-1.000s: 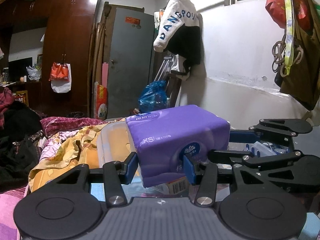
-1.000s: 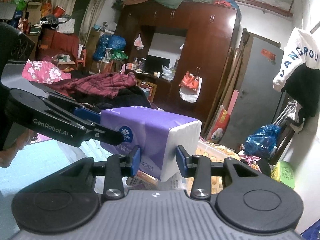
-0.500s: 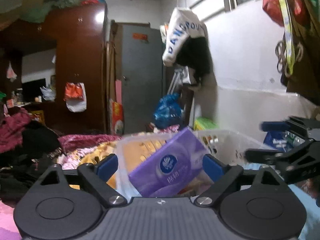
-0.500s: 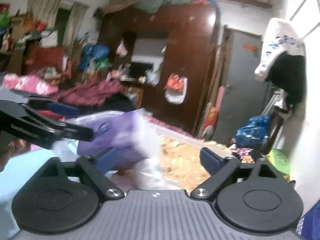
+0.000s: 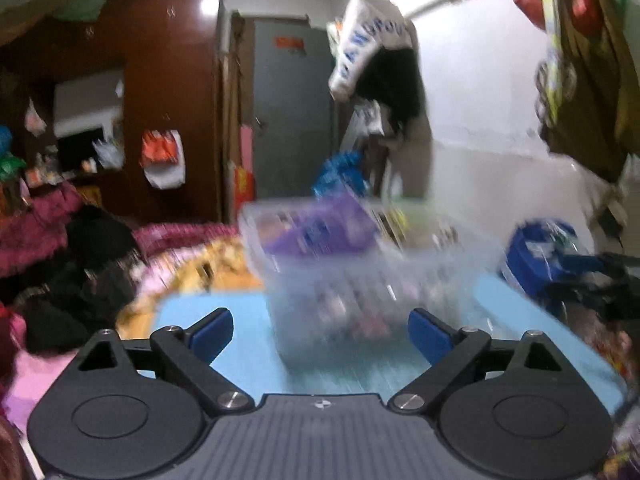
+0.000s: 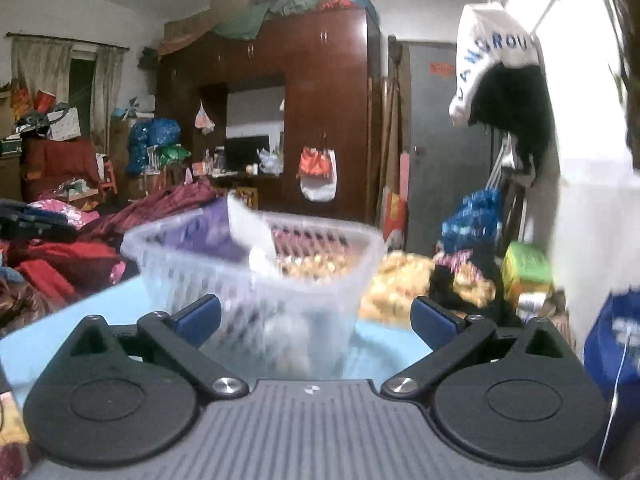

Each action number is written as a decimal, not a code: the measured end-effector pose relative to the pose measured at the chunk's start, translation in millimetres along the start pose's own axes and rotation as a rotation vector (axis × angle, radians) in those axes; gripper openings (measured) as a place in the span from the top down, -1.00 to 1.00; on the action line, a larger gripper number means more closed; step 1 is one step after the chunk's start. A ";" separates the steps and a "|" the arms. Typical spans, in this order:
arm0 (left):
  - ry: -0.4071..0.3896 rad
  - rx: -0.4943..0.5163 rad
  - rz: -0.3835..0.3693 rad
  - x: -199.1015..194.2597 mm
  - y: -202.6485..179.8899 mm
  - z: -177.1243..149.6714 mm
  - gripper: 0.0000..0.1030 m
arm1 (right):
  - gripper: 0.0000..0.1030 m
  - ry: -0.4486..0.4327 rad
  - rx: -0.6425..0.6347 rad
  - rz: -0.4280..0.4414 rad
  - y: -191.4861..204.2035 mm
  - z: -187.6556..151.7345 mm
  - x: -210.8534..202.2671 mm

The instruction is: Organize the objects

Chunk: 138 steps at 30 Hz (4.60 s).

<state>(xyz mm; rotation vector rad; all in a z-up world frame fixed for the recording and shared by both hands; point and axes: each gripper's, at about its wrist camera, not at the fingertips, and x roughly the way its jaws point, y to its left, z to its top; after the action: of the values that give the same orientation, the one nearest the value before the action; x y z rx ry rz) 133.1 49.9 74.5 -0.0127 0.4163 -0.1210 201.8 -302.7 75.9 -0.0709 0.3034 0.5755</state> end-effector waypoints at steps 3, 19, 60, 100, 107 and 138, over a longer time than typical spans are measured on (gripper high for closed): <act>0.083 -0.015 -0.056 19.6 -6.5 -27.9 -0.86 | -1.00 0.111 0.062 0.010 -12.0 -16.1 22.0; 0.187 0.044 -0.082 67.7 -54.8 -75.0 -0.84 | -0.60 0.345 0.020 0.080 -9.3 -57.7 73.9; -0.439 0.275 -0.012 -24.3 -65.1 3.0 0.39 | 0.81 -0.153 -0.029 0.193 39.0 7.7 -32.4; -0.133 0.154 0.047 91.3 -1.8 60.6 -0.81 | -0.75 0.093 0.070 0.044 8.8 50.2 95.5; -0.161 0.065 0.035 82.3 0.2 60.7 -0.95 | -1.00 0.024 0.029 -0.011 16.3 54.6 90.5; -0.241 0.132 0.100 -71.2 -72.4 6.0 -0.96 | -1.00 -0.108 -0.003 -0.060 75.5 14.0 -58.2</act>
<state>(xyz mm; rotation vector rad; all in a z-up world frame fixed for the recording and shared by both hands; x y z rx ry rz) 62.6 -13.5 111.4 0.1223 0.1669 -0.0471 118.0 -267.9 108.2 -0.0511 0.1952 0.5178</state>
